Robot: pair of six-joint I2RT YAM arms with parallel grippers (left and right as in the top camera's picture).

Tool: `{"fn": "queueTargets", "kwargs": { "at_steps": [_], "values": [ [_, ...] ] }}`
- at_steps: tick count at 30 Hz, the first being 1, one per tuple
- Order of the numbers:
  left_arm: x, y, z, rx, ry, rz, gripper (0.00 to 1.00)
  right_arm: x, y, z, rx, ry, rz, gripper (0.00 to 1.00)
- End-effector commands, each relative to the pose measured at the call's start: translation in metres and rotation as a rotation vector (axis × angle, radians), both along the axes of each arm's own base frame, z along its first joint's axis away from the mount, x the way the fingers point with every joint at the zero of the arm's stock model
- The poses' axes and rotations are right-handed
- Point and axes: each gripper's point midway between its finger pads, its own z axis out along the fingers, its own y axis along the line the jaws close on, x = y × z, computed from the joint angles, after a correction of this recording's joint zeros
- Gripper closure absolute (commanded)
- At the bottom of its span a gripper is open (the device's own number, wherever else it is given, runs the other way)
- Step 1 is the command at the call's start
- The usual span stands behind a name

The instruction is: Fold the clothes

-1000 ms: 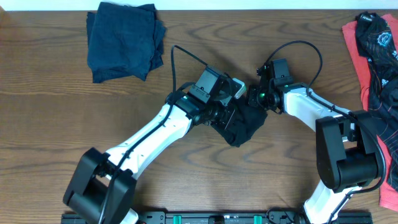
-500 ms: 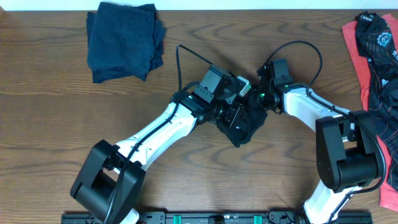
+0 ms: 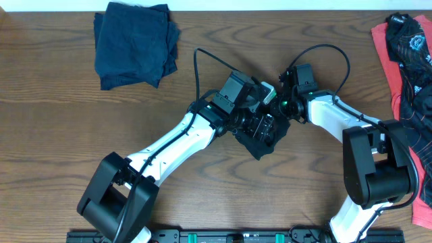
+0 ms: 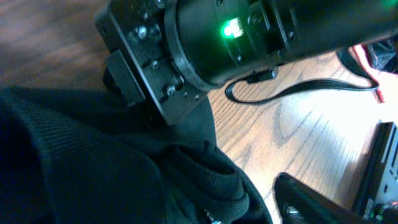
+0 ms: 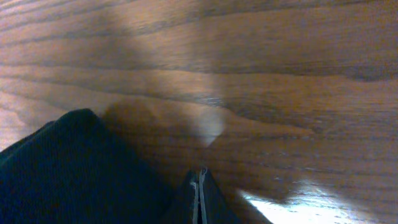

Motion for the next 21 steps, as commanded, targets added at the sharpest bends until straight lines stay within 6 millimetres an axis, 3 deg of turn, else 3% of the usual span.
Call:
{"fn": "queueTargets", "kwargs": {
  "at_steps": [1,4,10,16,21],
  "values": [
    [0.003,0.000,-0.005,0.006,-0.012,0.004,0.16,0.004,-0.006,-0.002,-0.022,0.008,-0.067,0.99],
    [0.008,-0.005,0.002,-0.019,-0.043,0.004,0.13,0.006,-0.013,-0.002,-0.029,0.008,-0.096,0.98],
    [0.016,-0.011,0.018,-0.067,-0.100,0.004,0.12,0.011,-0.029,-0.002,-0.040,0.009,-0.154,0.89],
    [0.028,0.000,0.047,-0.104,-0.153,0.039,0.12,0.017,-0.056,-0.005,-0.085,0.012,-0.267,0.60],
    [0.047,0.032,0.091,-0.167,-0.186,0.147,0.12,0.016,-0.061,-0.006,-0.094,0.019,-0.300,0.44]
  ]
}}
